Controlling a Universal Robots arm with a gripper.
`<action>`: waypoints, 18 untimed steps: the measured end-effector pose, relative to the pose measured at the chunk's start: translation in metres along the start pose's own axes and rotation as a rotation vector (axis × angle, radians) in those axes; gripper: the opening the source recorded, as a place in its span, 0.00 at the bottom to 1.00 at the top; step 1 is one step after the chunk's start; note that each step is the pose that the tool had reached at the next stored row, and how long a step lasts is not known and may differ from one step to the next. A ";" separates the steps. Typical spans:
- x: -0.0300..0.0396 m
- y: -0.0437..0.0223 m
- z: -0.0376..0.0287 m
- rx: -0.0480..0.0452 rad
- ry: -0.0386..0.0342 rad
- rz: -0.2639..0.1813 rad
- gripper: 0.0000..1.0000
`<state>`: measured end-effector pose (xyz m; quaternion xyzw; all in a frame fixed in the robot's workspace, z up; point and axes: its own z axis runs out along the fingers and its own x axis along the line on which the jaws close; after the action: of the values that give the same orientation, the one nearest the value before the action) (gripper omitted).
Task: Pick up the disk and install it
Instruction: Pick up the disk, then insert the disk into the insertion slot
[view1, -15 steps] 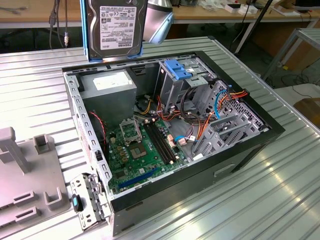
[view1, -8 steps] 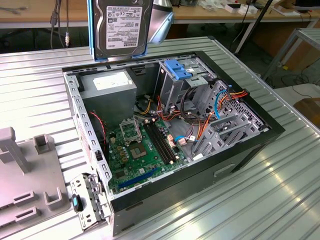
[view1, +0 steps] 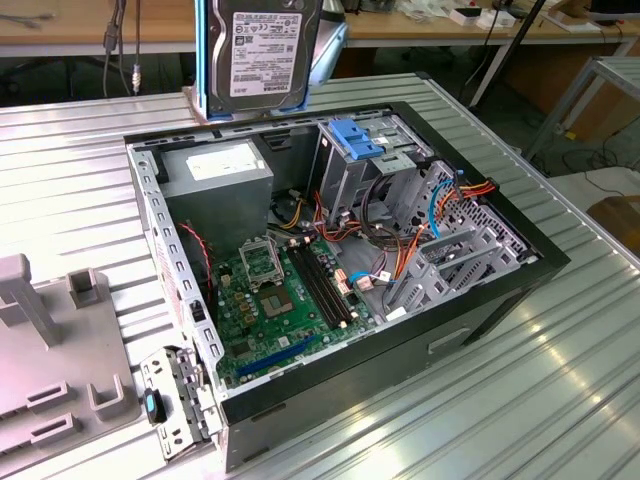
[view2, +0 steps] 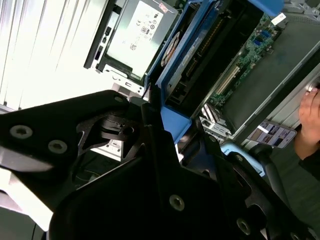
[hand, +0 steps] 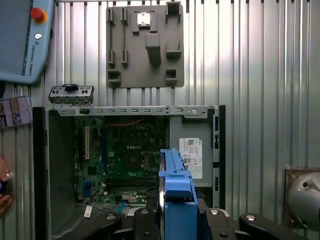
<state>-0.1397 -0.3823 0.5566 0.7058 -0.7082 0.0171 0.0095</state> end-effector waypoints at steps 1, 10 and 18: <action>0.0017 -0.0020 0.0003 0.0000 0.0000 0.000 0.37; 0.0048 -0.0384 0.0042 0.0000 0.0008 0.000 0.37; 0.0048 -0.0402 0.0043 0.0000 0.0008 0.000 0.37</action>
<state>-0.0995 -0.3874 0.5530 0.7058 -0.7082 0.0174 0.0098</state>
